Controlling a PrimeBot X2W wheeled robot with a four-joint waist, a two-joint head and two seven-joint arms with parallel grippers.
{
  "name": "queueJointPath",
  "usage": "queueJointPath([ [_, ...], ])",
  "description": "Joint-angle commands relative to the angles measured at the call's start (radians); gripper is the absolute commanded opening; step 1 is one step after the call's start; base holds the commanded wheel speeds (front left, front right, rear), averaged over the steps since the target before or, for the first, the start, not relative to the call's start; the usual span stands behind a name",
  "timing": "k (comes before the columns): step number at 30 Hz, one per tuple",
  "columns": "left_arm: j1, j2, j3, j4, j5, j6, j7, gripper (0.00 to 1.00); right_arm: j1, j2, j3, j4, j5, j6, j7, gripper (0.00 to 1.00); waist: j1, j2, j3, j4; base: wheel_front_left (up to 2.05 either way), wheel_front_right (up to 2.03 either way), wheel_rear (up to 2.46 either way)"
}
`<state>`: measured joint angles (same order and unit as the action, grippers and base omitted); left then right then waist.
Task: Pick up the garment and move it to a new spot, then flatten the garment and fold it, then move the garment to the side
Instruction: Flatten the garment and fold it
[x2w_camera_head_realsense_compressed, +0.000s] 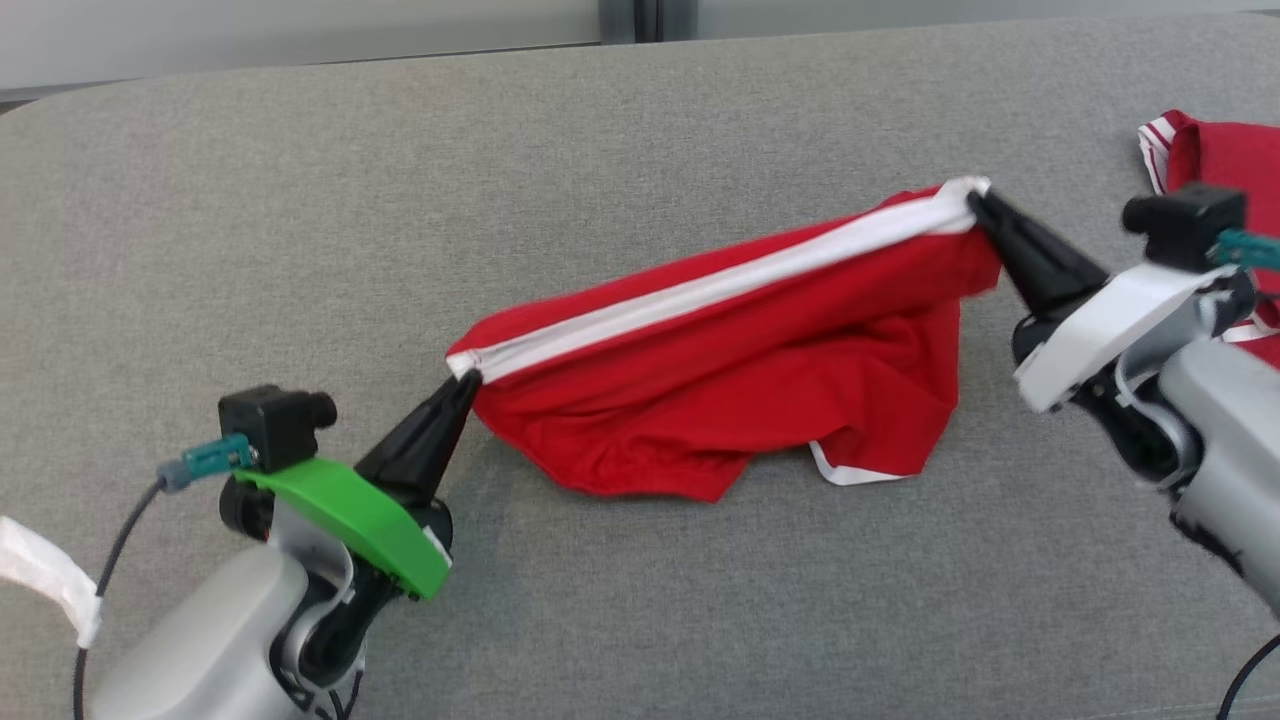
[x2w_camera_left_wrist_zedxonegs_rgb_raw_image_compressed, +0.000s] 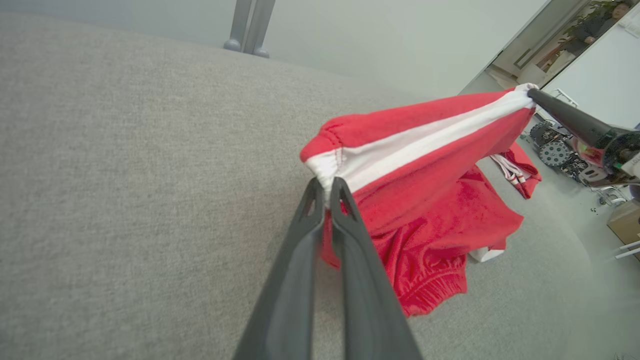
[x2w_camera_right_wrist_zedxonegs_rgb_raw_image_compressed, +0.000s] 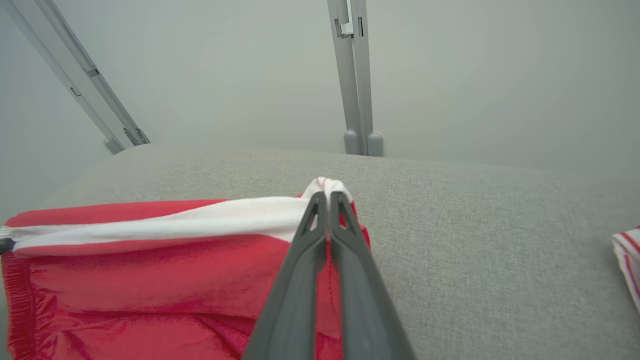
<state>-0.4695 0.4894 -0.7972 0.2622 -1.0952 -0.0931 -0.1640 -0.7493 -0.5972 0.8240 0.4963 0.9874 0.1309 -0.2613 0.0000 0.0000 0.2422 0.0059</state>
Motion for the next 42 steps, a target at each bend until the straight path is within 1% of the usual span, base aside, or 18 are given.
queueJointPath([
  [1, -0.045, 0.019, 0.011, -0.024, 0.017, -0.006, 0.004, 0.00, -0.016, -0.029, -0.041, -0.028, -0.015, -0.001, -0.004, 0.00, 0.0000, 0.0000, -0.001, -0.012, 0.00, 0.00, 0.00],
  [5, -0.194, 0.035, 0.043, -0.096, 0.018, -0.020, 0.046, 0.00, -0.071, -0.086, -0.140, -0.093, -0.049, -0.001, -0.004, 0.00, 0.0000, 0.0000, 0.030, -0.031, 0.00, 0.00, 0.00],
  [7, -0.306, 0.030, 0.055, -0.115, 0.037, -0.024, 0.074, 0.00, -0.128, -0.113, -0.152, -0.108, -0.071, -0.001, -0.004, 0.00, 0.0000, 0.0000, 0.068, -0.044, 0.00, 0.00, 0.00],
  [10, -0.496, -0.006, 0.065, -0.101, 0.066, -0.030, 0.119, 0.00, -0.264, -0.131, -0.163, -0.100, -0.082, -0.001, -0.004, 0.00, 0.0000, 0.0000, 0.146, -0.069, 0.00, 0.00, 0.00],
  [13, -0.716, -0.056, 0.072, -0.033, 0.102, -0.034, 0.139, 0.00, -0.436, -0.127, -0.159, -0.048, -0.106, -0.001, 0.001, 0.00, 0.0000, 0.0000, 0.240, -0.099, 0.00, 0.00, 0.00],
  [16, -0.901, -0.107, 0.081, 0.055, 0.137, -0.037, 0.106, 0.00, -0.602, -0.120, -0.169, 0.000, -0.152, -0.001, -0.001, 0.00, 0.0000, 0.0000, 0.320, -0.122, 0.00, 0.00, 0.00],
  [19, -1.049, -0.142, 0.070, 0.134, 0.171, -0.038, 0.029, 0.00, -0.736, -0.101, -0.200, 0.021, -0.202, -0.001, -0.003, 0.00, 0.0000, 0.0000, 0.381, -0.142, 0.00, 0.00, 0.00],
  [22, -1.136, -0.156, 0.051, 0.195, 0.196, -0.038, -0.059, 0.00, -0.805, -0.091, -0.274, 0.007, -0.262, -0.001, -0.003, 0.00, 0.0000, 0.0000, 0.402, -0.148, 0.00, 0.00, 0.00],
  [24, -1.160, -0.164, 0.041, 0.208, 0.189, -0.038, -0.086, 0.00, -0.812, -0.084, -0.319, -0.017, -0.309, -0.001, -0.003, 0.00, 0.0000, 0.0000, 0.405, -0.149, 0.00, 0.00, 0.00],
  [27, -1.123, -0.156, 0.007, 0.199, 0.173, -0.038, -0.098, 0.00, -0.754, -0.073, -0.338, -0.057, -0.349, -0.001, -0.003, 0.00, 0.0000, 0.0000, 0.400, -0.145, 0.00, 0.00, 0.00],
  [29, -1.067, -0.142, -0.021, 0.179, 0.160, -0.038, -0.100, 0.00, -0.693, -0.078, -0.341, -0.090, -0.363, -0.001, -0.003, 0.00, 0.0000, 0.0000, 0.389, -0.139, 0.00, 0.00, 0.00],
  [33, -0.904, -0.121, -0.035, 0.088, 0.161, -0.038, -0.101, 0.00, -0.529, -0.082, -0.365, -0.167, -0.360, -0.001, -0.004, 0.00, 0.0000, 0.0000, 0.358, -0.130, 0.00, 0.00, 0.00],
  [35, -0.784, -0.108, -0.036, 0.026, 0.167, -0.038, -0.101, 0.00, -0.412, -0.085, -0.397, -0.216, -0.359, -0.001, -0.004, 0.00, 0.0000, 0.0000, 0.330, -0.125, 0.00, 0.00, 0.00],
  [38, -0.576, -0.072, -0.032, -0.074, 0.181, -0.038, -0.101, 0.00, -0.198, -0.065, -0.456, -0.302, -0.347, -0.001, -0.004, 0.00, 0.0000, 0.0000, 0.266, -0.122, 0.00, 0.00, 0.00],
  [42, -0.293, -0.026, -0.048, -0.152, 0.219, -0.038, -0.101, 0.00, 0.090, -0.077, -0.533, -0.389, -0.325, -0.001, -0.004, 0.00, 0.0000, 0.0000, 0.159, -0.106, 0.00, 0.00, 0.00],
])
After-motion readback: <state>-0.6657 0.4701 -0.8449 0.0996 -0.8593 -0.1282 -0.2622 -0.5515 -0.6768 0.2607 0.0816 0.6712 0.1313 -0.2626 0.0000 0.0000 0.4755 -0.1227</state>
